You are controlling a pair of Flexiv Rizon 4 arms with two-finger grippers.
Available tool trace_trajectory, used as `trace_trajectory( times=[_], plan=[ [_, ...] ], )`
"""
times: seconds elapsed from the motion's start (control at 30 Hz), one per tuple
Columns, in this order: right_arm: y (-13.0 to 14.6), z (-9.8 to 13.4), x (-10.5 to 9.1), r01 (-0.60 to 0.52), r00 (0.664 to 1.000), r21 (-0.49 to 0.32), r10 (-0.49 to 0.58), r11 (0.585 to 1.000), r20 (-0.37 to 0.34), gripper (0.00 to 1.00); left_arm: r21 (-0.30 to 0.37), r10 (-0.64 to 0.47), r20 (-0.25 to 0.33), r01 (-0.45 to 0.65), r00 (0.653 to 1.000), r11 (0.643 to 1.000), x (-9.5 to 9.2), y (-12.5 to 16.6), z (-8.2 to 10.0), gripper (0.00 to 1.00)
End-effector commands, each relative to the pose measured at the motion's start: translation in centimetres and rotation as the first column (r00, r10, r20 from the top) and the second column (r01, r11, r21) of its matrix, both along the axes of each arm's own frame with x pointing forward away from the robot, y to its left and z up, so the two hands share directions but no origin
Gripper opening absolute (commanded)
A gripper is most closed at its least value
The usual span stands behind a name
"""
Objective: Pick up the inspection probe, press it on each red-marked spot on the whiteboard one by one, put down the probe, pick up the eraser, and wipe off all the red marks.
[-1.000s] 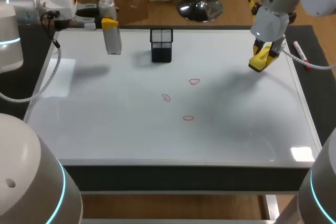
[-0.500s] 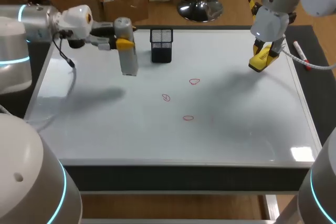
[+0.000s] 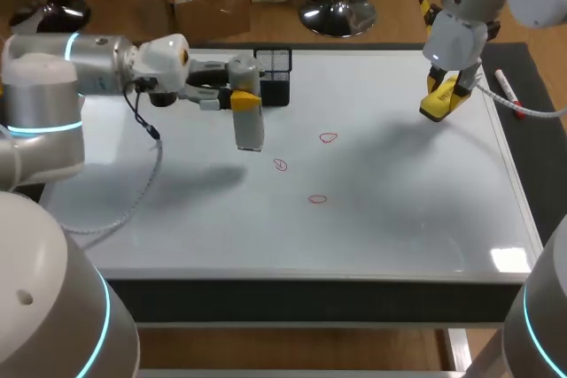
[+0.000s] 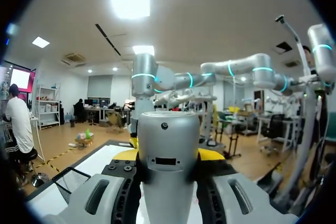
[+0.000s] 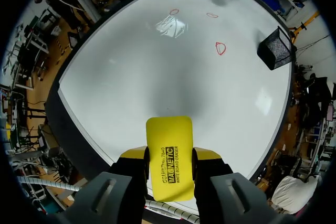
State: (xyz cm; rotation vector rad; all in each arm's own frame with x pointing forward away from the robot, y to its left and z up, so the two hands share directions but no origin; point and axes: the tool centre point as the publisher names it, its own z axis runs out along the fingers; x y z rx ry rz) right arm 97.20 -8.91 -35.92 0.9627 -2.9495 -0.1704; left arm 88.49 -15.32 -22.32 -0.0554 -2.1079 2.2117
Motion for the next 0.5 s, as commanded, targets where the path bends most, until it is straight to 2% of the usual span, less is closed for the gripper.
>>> trace_trajectory(
  times=[0.03, 0.5],
  plan=[
    [0.0, 0.1, 0.0, -0.001, 1.0, -0.003, 0.001, 1.0, -0.001, 0.0, 0.0, -0.01, -0.003, 0.01, 1.0, 1.0, -0.1, -1.2, -0.5, 0.0],
    [0.0, 0.1, 0.0, -0.001, 1.0, -0.003, 0.001, 1.0, -0.001, 0.0, 0.007, -0.04, -0.021, 0.04, 0.999, 0.999, -0.6, -3.2, -2.3, 0.0]
  ],
)
